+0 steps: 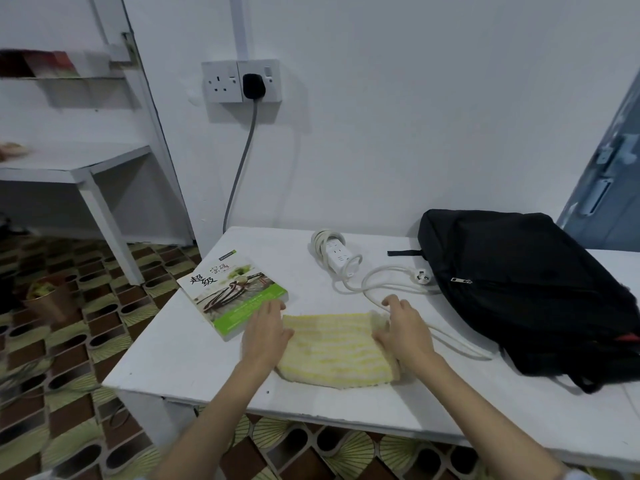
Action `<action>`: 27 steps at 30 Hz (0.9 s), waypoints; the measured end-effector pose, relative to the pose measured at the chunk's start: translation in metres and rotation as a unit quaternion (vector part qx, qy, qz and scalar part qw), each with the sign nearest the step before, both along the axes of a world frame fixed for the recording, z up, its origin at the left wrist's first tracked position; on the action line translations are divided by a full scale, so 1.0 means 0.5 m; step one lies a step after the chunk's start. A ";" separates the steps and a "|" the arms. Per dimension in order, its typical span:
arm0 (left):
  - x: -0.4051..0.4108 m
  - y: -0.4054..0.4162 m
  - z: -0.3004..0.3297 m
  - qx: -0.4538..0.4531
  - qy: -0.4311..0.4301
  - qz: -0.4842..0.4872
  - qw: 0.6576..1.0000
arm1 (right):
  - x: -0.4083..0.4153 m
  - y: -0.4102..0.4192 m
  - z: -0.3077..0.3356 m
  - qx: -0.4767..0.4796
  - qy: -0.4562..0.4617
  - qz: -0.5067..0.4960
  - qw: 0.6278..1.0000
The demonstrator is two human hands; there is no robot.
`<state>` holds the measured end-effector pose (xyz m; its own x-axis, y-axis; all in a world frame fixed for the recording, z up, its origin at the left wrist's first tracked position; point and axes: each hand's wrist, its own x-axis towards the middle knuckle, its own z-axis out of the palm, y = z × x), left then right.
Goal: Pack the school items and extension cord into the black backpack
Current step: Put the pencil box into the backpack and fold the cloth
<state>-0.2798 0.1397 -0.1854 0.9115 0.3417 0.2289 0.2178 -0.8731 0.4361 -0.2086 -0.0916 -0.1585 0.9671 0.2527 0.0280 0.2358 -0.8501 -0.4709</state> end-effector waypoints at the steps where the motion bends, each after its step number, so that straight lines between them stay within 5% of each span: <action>1: 0.005 0.005 0.000 0.040 -0.023 -0.046 0.998 | -0.012 0.003 0.008 0.001 -0.043 0.025 0.999; 4: 0.014 0.020 0.003 0.043 0.038 -0.154 0.986 | -0.063 0.014 0.024 0.041 0.013 0.151 0.988; 7: 0.009 0.024 0.007 0.019 0.093 -0.139 0.986 | -0.088 0.022 0.005 -0.032 0.113 0.210 0.971; 9: 0.003 0.022 0.013 0.044 0.091 -0.107 0.989 | -0.072 0.019 0.005 -0.107 0.061 0.185 0.975; 12: -0.017 0.004 0.029 -0.093 0.126 -0.111 0.981 | -0.044 0.004 0.006 -0.167 0.029 0.184 0.968; 14: -0.029 -0.003 0.033 -0.116 0.123 -0.132 0.977 | -0.041 -0.010 0.002 -0.124 0.036 0.243 0.961; 20: -0.041 -0.028 0.023 0.034 0.106 -0.216 0.970 | -0.060 -0.045 -0.033 -0.018 0.046 0.327 0.944; 27: -0.062 -0.050 0.042 0.019 0.277 -0.274 0.921 | -0.045 -0.078 -0.040 0.175 0.084 0.193 0.962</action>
